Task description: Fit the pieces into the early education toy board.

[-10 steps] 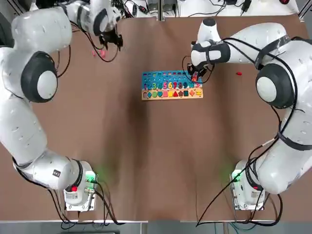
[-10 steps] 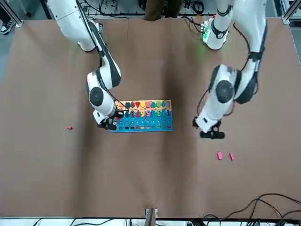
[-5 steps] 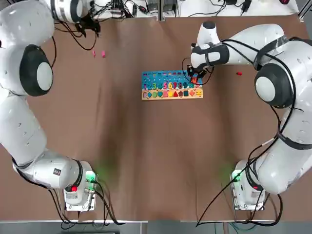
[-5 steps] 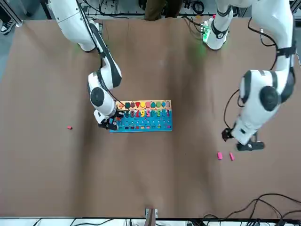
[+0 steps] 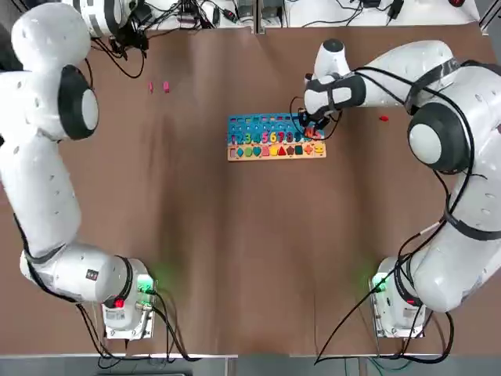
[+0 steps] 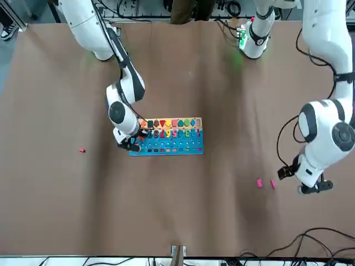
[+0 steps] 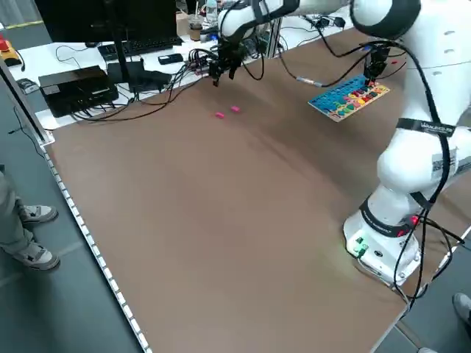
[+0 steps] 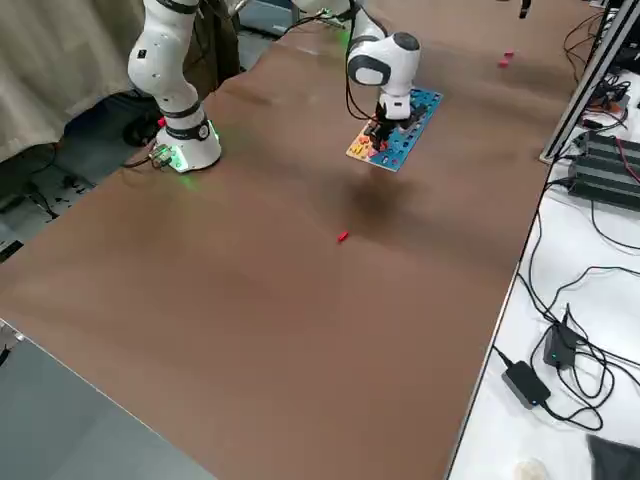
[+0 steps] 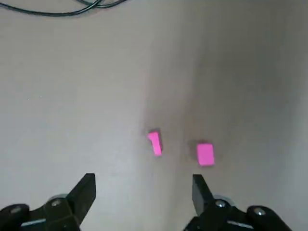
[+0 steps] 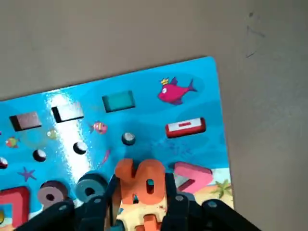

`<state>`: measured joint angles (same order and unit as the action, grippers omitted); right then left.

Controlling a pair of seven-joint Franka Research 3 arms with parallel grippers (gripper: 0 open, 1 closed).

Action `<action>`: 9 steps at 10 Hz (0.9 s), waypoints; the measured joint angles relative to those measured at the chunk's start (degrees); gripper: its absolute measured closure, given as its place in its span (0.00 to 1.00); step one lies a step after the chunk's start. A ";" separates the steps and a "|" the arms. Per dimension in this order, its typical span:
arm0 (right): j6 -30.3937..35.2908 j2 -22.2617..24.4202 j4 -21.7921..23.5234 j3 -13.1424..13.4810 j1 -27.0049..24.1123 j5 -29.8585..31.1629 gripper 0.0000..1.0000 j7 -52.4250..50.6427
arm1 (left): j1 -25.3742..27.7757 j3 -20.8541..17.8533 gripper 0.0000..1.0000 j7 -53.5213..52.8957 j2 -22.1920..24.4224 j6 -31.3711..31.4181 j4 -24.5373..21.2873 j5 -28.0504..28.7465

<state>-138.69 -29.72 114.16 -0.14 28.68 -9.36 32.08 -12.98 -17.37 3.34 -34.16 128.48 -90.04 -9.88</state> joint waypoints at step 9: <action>-0.06 -0.11 0.84 -0.93 0.01 0.00 0.59 -0.15 | 1.54 0.04 0.26 6.48 -10.55 2.10 4.48 -4.04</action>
<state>-138.75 -29.83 115.01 -1.08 28.69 -9.36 31.93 -11.44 -17.32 9.82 -44.71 130.58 -85.56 -13.93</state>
